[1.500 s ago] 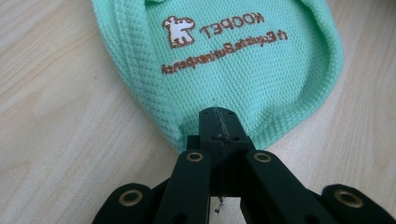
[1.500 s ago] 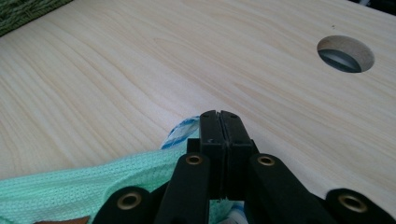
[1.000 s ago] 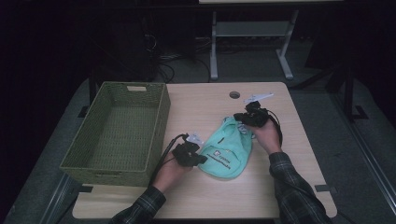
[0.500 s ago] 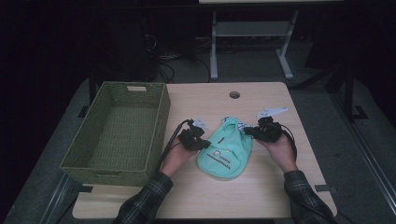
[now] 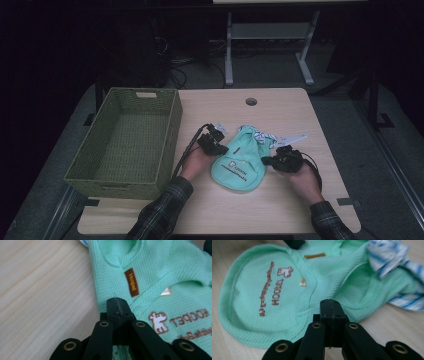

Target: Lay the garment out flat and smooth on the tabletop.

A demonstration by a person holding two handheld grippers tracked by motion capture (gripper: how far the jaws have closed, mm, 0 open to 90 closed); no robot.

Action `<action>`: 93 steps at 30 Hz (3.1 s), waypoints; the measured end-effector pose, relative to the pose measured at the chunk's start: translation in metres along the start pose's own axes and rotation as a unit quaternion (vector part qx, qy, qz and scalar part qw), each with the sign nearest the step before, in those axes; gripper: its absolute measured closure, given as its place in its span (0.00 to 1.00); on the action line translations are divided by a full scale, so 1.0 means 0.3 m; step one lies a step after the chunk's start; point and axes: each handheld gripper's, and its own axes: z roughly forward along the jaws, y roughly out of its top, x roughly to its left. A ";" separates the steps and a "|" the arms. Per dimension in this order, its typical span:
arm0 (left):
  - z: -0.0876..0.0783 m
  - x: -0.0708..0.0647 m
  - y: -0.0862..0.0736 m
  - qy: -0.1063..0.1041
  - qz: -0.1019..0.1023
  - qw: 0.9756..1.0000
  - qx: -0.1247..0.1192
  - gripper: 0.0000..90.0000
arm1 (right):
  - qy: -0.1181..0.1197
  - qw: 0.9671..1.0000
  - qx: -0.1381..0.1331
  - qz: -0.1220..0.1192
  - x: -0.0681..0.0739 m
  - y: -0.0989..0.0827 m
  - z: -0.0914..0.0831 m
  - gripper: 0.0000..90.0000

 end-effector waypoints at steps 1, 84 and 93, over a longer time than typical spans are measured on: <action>0.003 0.000 -0.004 -0.001 -0.001 1.000 -0.001 1.00 | -0.001 1.000 0.008 -0.001 0.003 -0.002 0.007 1.00; -0.158 -0.272 -0.170 -0.062 0.042 0.997 -0.025 0.82 | -0.052 0.998 -0.003 0.018 -0.197 0.187 0.129 0.89; -0.172 -0.186 -0.113 -0.052 0.016 0.997 -0.052 0.99 | -0.036 0.999 -0.027 0.019 -0.156 0.137 0.053 1.00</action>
